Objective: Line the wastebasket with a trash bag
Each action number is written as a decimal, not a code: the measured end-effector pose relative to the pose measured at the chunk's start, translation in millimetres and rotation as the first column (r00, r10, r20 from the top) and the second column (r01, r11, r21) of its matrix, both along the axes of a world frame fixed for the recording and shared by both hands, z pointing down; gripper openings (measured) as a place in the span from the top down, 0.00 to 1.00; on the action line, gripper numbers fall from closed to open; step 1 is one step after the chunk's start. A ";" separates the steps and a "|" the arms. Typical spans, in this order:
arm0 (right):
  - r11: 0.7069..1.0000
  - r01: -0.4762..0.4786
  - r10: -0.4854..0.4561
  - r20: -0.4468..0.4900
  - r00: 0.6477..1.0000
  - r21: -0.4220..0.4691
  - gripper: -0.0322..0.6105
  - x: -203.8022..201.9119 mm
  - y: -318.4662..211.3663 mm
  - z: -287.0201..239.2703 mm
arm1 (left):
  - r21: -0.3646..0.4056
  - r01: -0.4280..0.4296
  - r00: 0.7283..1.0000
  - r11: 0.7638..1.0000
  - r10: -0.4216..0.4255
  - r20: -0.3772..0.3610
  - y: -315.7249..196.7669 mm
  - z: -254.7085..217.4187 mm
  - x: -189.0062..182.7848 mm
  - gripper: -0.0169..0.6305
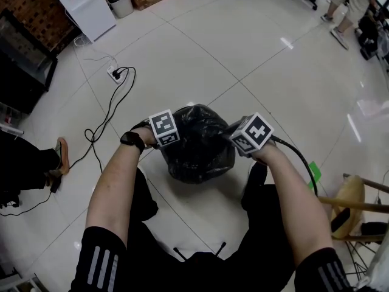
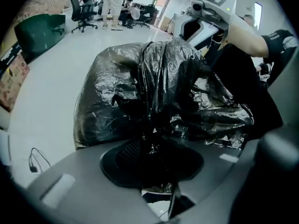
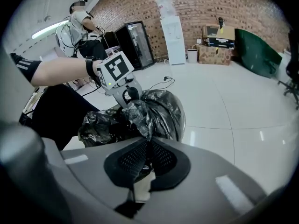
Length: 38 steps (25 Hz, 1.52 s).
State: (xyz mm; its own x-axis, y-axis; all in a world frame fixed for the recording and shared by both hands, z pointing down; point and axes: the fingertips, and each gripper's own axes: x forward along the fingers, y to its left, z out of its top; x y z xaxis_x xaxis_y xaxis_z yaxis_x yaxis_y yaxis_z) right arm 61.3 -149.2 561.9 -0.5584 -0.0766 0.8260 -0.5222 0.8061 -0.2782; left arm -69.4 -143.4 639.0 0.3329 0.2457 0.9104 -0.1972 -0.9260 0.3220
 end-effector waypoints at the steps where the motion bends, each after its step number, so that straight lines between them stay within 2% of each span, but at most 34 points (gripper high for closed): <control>1: 1.000 0.002 -0.002 -0.002 1.000 -0.009 0.94 -0.2 1.4 2.1 | -0.023 -0.004 1.000 1.000 0.004 -0.004 3.7 -2.1 0.5 0.80; 4: 1.000 0.017 -0.017 -0.003 1.000 -0.023 0.94 -5.3 4.6 2.8 | -0.053 -0.027 0.999 0.998 0.025 -0.037 11.5 -15.5 1.3 0.82; 11: 0.999 0.046 -0.046 -0.003 0.999 -0.005 0.94 -12.4 2.7 -4.3 | 0.034 -0.048 0.993 0.998 0.051 -0.108 -14.0 -87.4 -9.3 0.82; 15: 0.999 0.042 -0.042 0.001 0.999 -0.003 0.94 -13.4 1.9 -5.6 | 0.157 0.014 0.985 0.988 0.013 -0.171 -41.9 -127.3 -16.6 0.82; 18: 0.999 0.040 -0.040 0.000 0.999 -0.001 0.94 -12.7 0.5 -7.4 | 0.323 0.089 0.980 0.942 -0.026 -0.197 -76.4 -136.2 -18.2 0.82; 19: 0.999 0.039 -0.039 0.000 0.999 -0.002 0.94 -12.7 0.7 -7.5 | 0.350 0.092 0.981 0.932 -0.025 -0.190 -81.4 -130.9 -16.9 0.82; 20: 0.999 0.039 -0.039 0.001 0.999 -0.003 0.94 -13.0 0.9 -7.6 | 0.353 0.079 0.984 0.932 -0.017 -0.177 -81.0 -121.8 -14.2 0.82; 24: 0.999 0.041 -0.041 0.002 0.999 0.000 0.94 -14.6 0.3 -8.9 | 0.292 -0.008 0.993 0.956 0.043 -0.112 -65.9 -71.2 2.1 0.82; 28: 0.999 0.047 -0.047 0.000 0.999 -0.002 0.94 -14.5 2.7 -7.5 | 0.245 -0.027 0.995 0.969 0.051 -0.091 -60.9 -34.2 18.9 0.82; 31: 0.998 0.058 -0.058 -0.005 0.998 -0.005 0.94 -13.4 5.9 -4.0 | 0.210 -0.064 0.997 0.976 0.073 -0.037 -57.9 -11.1 20.9 0.82; 33: 0.998 0.055 -0.055 -0.011 0.998 0.001 0.94 -11.9 3.9 -3.0 | 0.214 -0.099 0.995 0.972 0.100 0.006 -60.8 0.3 20.0 0.82; 38: 0.998 0.058 -0.058 -0.010 0.998 0.029 0.94 -15.3 1.8 -5.1 | 0.282 -0.187 0.982 0.941 0.179 0.053 -72.3 6.7 33.9 0.83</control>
State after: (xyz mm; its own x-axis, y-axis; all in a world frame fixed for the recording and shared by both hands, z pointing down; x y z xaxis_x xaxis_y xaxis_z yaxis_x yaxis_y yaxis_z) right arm 46.0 -147.4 556.8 -0.5554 -0.0688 0.8287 -0.4769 0.8428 -0.2497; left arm -35.5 -215.6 645.7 0.2813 0.0295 0.9592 -0.0208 -0.9991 0.0368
